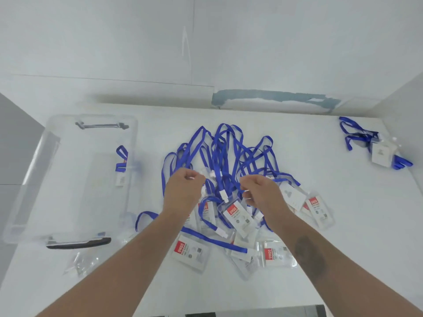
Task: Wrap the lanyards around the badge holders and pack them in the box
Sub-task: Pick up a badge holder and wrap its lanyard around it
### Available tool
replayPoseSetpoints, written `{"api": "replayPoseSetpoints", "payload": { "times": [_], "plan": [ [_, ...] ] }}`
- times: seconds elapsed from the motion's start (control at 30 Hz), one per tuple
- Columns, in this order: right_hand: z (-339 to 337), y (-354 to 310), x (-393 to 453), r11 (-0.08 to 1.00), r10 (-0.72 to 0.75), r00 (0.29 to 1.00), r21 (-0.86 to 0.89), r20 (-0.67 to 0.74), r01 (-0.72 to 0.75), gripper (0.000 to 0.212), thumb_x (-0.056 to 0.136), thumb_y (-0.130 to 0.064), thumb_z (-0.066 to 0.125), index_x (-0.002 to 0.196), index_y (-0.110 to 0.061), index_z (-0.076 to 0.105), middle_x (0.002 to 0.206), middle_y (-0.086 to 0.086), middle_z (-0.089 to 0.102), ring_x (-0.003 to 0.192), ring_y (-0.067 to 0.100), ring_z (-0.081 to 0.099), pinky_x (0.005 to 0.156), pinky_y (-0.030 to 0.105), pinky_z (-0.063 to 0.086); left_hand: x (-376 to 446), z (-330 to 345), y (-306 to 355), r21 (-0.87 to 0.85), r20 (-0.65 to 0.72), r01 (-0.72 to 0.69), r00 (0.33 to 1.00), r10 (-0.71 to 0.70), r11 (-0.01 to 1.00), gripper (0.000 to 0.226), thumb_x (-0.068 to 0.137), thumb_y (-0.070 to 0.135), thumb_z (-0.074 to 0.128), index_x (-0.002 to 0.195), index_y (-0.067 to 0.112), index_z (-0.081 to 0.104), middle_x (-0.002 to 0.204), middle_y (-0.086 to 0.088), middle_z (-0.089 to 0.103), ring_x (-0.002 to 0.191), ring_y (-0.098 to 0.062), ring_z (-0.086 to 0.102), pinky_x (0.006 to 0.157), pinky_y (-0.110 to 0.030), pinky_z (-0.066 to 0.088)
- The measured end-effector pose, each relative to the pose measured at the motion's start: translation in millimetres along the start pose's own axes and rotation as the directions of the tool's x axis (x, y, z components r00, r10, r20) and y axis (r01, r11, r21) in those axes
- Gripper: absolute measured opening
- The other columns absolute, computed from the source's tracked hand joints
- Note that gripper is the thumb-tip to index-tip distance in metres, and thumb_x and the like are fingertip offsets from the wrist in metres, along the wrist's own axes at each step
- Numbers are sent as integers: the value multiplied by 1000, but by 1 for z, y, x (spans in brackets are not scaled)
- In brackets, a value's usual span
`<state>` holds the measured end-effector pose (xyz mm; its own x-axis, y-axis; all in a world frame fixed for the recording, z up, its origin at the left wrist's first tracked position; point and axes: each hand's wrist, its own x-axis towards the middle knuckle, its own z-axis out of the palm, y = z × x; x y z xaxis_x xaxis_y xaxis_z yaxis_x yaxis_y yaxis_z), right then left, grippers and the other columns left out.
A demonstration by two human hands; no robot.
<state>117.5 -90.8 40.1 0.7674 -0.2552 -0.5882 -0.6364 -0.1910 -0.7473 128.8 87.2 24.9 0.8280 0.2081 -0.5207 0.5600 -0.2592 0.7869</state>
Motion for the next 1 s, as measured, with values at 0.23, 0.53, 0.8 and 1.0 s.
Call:
{"api": "replayPoseSetpoints", "payload": {
  "times": [0.23, 0.53, 0.8, 1.0],
  "plan": [
    [31, 43, 59, 608, -128, 976, -764, 176, 217, 34, 88, -53, 60, 112, -30, 65, 104, -10, 67, 101, 15, 61, 87, 32, 52, 2, 51, -50, 223, 99, 163, 977, -189, 961, 13, 90, 25, 54, 82, 21, 63, 87, -10, 72, 80, -27, 72, 79, -46, 61],
    [5, 24, 66, 877, -126, 974, -439, 186, 197, 23, 89, -34, 68, 109, -24, 67, 94, -12, 65, 81, 2, 61, 72, 16, 44, 5, 53, -49, 142, 109, 134, 983, -150, 981, 18, 85, 41, 69, 97, 28, 64, 88, 11, 69, 77, -10, 68, 81, -38, 59],
    [-18, -12, 52, 797, -57, 943, 583, 327, -154, 10, 95, -22, 61, 96, -12, 65, 81, 0, 68, 69, 12, 67, 63, 27, 56, 12, 23, 16, 52, 372, -94, 926, 68, 994, 9, 85, 37, 72, 92, 37, 65, 91, 14, 72, 86, -4, 69, 74, -22, 56],
    [-21, -33, 36, 706, -33, 964, 689, 262, -164, 14, 92, -25, 65, 100, -13, 66, 98, 6, 74, 83, 17, 72, 70, 28, 58, 24, -8, 47, -379, 324, 113, 946, 17, 918, 19, 87, 15, 72, 105, 12, 71, 100, -7, 77, 93, -23, 74, 81, -37, 60]
  ]
}}
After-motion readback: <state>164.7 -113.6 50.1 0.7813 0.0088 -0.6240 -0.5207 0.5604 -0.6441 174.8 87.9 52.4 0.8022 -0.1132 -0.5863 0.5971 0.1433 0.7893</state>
